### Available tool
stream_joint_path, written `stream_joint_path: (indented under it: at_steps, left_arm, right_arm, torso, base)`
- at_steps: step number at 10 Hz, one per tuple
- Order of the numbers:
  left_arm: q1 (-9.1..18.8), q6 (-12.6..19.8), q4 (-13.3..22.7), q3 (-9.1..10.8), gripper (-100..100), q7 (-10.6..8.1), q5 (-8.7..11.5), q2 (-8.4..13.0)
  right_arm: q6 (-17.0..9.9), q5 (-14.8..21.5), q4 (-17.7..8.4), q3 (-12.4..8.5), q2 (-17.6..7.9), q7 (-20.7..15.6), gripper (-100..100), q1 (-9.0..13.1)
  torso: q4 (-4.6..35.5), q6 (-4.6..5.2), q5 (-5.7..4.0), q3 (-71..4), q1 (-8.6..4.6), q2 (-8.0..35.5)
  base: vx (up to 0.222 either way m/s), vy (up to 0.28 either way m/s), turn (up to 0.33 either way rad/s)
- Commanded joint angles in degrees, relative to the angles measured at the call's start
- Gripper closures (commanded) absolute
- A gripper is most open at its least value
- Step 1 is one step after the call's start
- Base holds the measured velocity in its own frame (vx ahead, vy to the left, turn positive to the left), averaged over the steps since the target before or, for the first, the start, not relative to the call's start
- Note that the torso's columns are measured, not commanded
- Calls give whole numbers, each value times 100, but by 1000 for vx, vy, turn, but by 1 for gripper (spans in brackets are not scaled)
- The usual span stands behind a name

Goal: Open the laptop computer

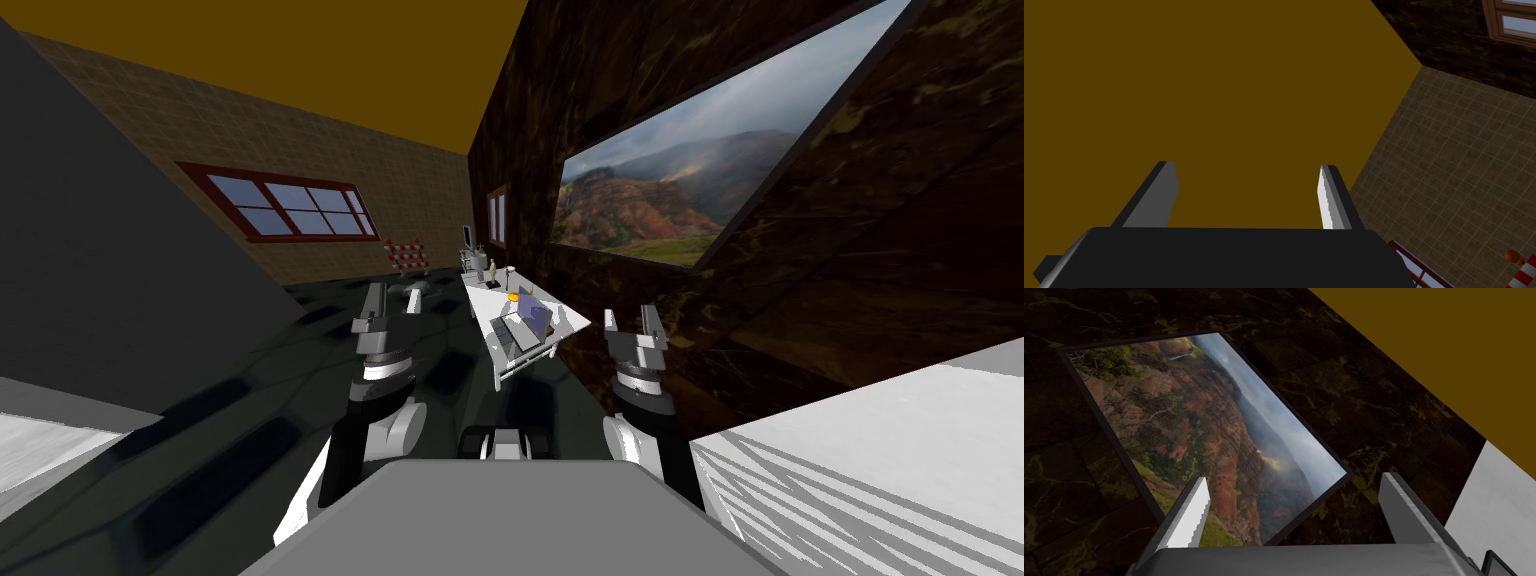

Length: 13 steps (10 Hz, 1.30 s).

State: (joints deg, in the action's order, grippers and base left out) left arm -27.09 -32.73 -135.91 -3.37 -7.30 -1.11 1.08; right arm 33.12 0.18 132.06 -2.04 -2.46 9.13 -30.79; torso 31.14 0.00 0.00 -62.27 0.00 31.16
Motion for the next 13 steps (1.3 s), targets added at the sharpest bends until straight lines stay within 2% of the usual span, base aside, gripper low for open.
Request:
stream_joint_path:
  at_steps: [1, 2, 4, 8, 9, 11, 12, 13]
  left_arm:
    - [0, 0, 0, 0, 0, 0, 0, 0]
    - [0, 0, 0, 0, 0, 0, 0, 0]
    - [-1, 1, 3, 0, 0, 0, 0, 0]
    - [-1, 1, 3, 1, 0, 0, 0, 1]
    - [-1, 1, 3, 1, 0, 0, 0, 1]
    - [-1, 1, 3, 0, 0, 0, 0, 1]
    - [-1, 1, 3, 1, 0, 0, 0, 1]
    - [-1, 1, 3, 1, 0, 0, 0, 1]
  right_arm:
    - [0, 0, 0, 0, 0, 0, 0, 0]
    - [-74, -79, -91, 5, -207, 146, -100, 104]
    - [-185, -197, -228, 12, -370, 366, -100, 260]
    - [-533, -569, -655, 33, -614, 1020, -100, 751]
    - [-533, -569, -655, 33, -614, 1056, -100, 751]
    - [-758, -810, -930, 47, -700, 1432, -100, 1068]
    - [-758, -810, -930, 47, -700, 1503, -100, 1068]
    - [-881, -942, -1081, 55, -736, 1718, -100, 1241]
  torso:
    - [423, 0, 0, -846, 0, 423]
    - [846, 0, 0, -1692, 0, 846]
    - [1090, 0, -4, -2200, -14, 1091]
    - [1114, 0, 0, -2231, -1, 1111]
    - [1115, 0, -2, -2228, -5, 1116]
    - [1113, -1, 2, -2233, 8, 1108]
    - [1113, -1, 0, -2232, -1, 1110]
    - [1114, 2, 0, -2230, 2, 1113]
  base:
    - [0, 0, 0]
    - [7, -24, 46]
    - [-1, -62, 59]
    - [-11, -84, 75]
    - [-13, -81, 39]
    - [0, -78, 83]
    - [-6, -76, 37]
    - [-9, -72, 72]
